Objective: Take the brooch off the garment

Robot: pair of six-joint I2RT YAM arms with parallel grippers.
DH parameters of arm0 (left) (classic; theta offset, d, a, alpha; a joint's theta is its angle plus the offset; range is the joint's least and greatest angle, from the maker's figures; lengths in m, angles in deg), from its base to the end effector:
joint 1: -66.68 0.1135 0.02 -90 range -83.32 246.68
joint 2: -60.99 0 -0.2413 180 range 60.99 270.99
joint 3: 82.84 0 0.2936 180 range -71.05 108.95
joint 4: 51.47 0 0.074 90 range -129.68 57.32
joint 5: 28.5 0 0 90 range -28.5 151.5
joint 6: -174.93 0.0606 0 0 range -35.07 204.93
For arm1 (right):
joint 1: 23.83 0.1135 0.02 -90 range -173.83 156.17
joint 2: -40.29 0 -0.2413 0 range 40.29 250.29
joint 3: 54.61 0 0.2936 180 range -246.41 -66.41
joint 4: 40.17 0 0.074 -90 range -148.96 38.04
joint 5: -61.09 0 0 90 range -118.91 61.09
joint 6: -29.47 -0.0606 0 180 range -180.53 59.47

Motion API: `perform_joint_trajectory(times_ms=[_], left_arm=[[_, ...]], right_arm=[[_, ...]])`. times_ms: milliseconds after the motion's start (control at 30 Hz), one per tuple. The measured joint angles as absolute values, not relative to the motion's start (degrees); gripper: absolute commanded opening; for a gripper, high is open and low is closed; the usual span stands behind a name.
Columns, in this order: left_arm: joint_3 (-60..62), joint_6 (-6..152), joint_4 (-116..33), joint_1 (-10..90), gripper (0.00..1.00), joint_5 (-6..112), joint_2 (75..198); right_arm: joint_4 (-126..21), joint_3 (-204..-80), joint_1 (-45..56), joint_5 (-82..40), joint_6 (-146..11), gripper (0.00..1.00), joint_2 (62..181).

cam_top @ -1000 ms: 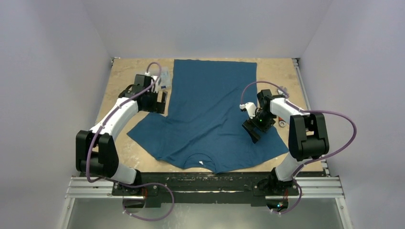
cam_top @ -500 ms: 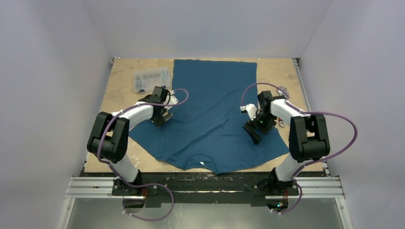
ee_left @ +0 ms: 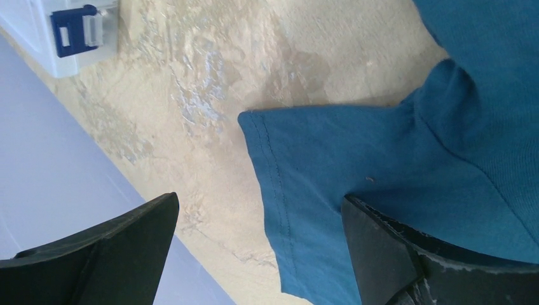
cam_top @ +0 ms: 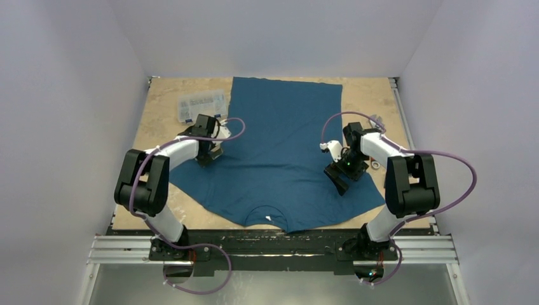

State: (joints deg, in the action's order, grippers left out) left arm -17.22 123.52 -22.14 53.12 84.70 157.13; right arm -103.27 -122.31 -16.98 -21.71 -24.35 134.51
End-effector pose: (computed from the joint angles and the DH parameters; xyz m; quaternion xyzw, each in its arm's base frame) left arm 0.3593 -0.0621 0.0922 0.3688 0.8726 0.2448 0.2066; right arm 0.2983 0.0435 0.0889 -0.3662 0.9284 0.0599 0.0191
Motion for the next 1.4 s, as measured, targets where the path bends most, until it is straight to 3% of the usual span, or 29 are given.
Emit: perform_joint_trajectory(times_ms=[267, 533, 900, 1133, 1400], left_arm=[[-14.03, 119.94, -10.69, 53.4, 1.0, 76.11, 150.66], [3.87, 109.07, 0.88, 55.0, 1.0, 59.76, 140.37], [25.33, 90.08, 13.79, 73.93, 1.0, 36.75, 141.61], [17.27, 84.7, 18.12, 88.5, 1.0, 30.76, 141.24], [6.73, 82.23, 19.06, 89.9, 1.0, 32.64, 134.25]], right_arm=[[-105.74, -126.92, -17.02, -16.0, -24.31, 0.99, 131.19], [-104.26, -137.52, -17.02, -5.34, -26.69, 0.99, 124.15], [-89.35, -143.77, -21.11, 0.54, -44.13, 0.99, 116.04], [-86.03, -138.83, -31.93, 0.19, -49.77, 0.99, 114.36], [-85.7, -133.43, -31.97, -0.22, -50.95, 0.99, 113.81]])
